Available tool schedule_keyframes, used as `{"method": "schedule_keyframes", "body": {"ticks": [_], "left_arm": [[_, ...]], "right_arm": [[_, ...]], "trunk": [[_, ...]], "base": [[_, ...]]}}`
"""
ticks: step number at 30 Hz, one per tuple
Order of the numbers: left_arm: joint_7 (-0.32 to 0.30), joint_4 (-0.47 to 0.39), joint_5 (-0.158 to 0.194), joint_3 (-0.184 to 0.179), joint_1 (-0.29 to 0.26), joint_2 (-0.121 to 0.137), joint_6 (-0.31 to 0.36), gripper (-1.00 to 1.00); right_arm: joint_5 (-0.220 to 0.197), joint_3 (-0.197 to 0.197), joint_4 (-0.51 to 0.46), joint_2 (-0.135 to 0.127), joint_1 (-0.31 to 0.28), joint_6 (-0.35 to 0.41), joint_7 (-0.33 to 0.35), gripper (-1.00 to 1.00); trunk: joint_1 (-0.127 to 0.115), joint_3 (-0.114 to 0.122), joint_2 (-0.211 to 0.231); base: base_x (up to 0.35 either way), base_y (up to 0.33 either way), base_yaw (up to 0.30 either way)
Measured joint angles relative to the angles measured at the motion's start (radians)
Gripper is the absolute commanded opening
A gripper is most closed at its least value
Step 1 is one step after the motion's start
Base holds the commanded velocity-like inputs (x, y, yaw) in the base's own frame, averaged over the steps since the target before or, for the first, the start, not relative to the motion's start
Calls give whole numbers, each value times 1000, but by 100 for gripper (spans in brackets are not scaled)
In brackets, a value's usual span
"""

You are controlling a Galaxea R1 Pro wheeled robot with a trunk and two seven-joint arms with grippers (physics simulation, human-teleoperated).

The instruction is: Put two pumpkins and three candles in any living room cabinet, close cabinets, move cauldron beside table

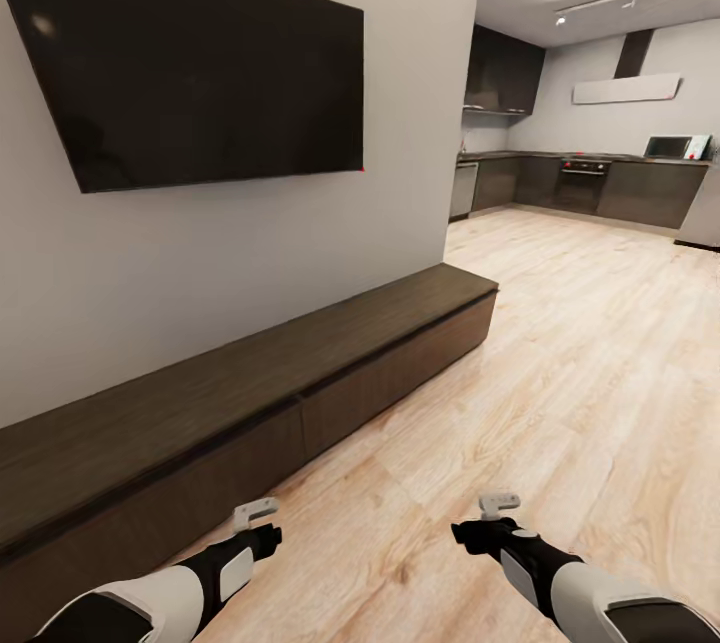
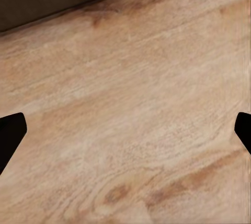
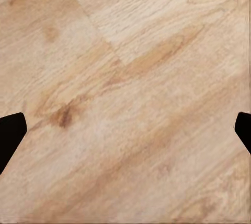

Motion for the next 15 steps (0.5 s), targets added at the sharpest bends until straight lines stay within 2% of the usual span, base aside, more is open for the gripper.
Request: {"method": "schedule_keyframes", "body": {"ticks": [7, 11, 15], "left_arm": [[-1, 2, 2, -1, 0, -3, -11, 100], [-1, 6, 2, -1, 0, -3, -32, 100], [-1, 6, 1, -1, 0, -4, -39, 100]], "right_arm": [[-8, 0, 0, -3, 26, 0, 11, 100], [-8, 1, 0, -22, 62, 0, 22, 100], [-8, 1, 0, -29, 83, 0, 27, 100]], "trunk": [[-27, 29, 49], [-42, 46, 77], [-58, 63, 105]], "base": [[0, 0, -225], [0, 0, -234], [0, 0, -233]]}}
